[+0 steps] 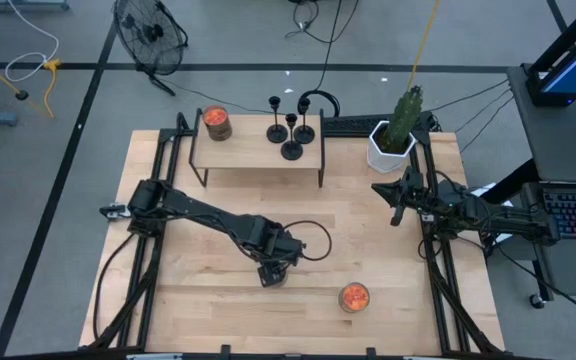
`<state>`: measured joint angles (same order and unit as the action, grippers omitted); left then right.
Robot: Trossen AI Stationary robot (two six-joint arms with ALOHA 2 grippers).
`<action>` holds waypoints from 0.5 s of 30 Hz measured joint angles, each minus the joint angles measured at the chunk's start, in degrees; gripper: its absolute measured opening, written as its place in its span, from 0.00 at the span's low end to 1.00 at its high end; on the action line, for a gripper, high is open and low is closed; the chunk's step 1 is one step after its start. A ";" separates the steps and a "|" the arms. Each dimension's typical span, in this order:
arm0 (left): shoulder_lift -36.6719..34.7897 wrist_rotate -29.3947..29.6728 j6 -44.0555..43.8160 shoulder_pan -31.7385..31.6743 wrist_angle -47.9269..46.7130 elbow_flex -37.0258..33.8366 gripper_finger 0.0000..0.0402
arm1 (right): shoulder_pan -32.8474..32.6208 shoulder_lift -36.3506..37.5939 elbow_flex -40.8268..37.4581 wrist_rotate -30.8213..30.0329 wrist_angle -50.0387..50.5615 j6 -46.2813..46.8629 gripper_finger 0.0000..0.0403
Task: Pick & Place candle stick holders
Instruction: Put the white scented candle on the shelf
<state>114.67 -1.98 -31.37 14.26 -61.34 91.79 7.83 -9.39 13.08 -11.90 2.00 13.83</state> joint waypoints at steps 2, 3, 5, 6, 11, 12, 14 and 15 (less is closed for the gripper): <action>0.02 -0.92 -0.12 -0.02 0.92 -0.08 0.63 | 0.00 0.00 0.00 0.00 0.00 -0.01 0.00; 0.08 -1.26 -0.41 -0.02 1.48 -0.08 0.62 | 0.01 0.00 0.00 0.00 -0.02 0.01 0.00; 0.11 -2.07 -0.95 0.00 2.28 -0.11 0.60 | 0.00 0.00 0.00 0.00 0.00 0.01 0.00; 0.13 -2.57 -1.32 0.00 2.44 -0.13 0.58 | 0.01 0.00 0.00 0.00 -0.02 0.01 0.00; 0.15 -3.06 -2.03 0.04 3.19 -0.15 0.39 | 0.01 0.00 0.00 0.00 -0.02 0.04 0.00; 0.15 -2.60 -2.26 0.09 3.21 -0.15 0.34 | 0.01 0.00 0.00 0.00 0.00 0.33 0.00; 0.15 -2.47 -2.37 0.02 3.43 -0.15 0.24 | 0.01 0.00 0.00 0.00 -0.02 0.40 0.00; 0.15 -2.45 -2.37 -0.07 3.55 -0.14 0.20 | 0.01 0.00 0.00 0.00 -0.02 0.41 0.00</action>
<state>114.83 -4.43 -33.74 14.19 -57.79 91.64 7.84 -9.39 13.08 -11.90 1.98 14.24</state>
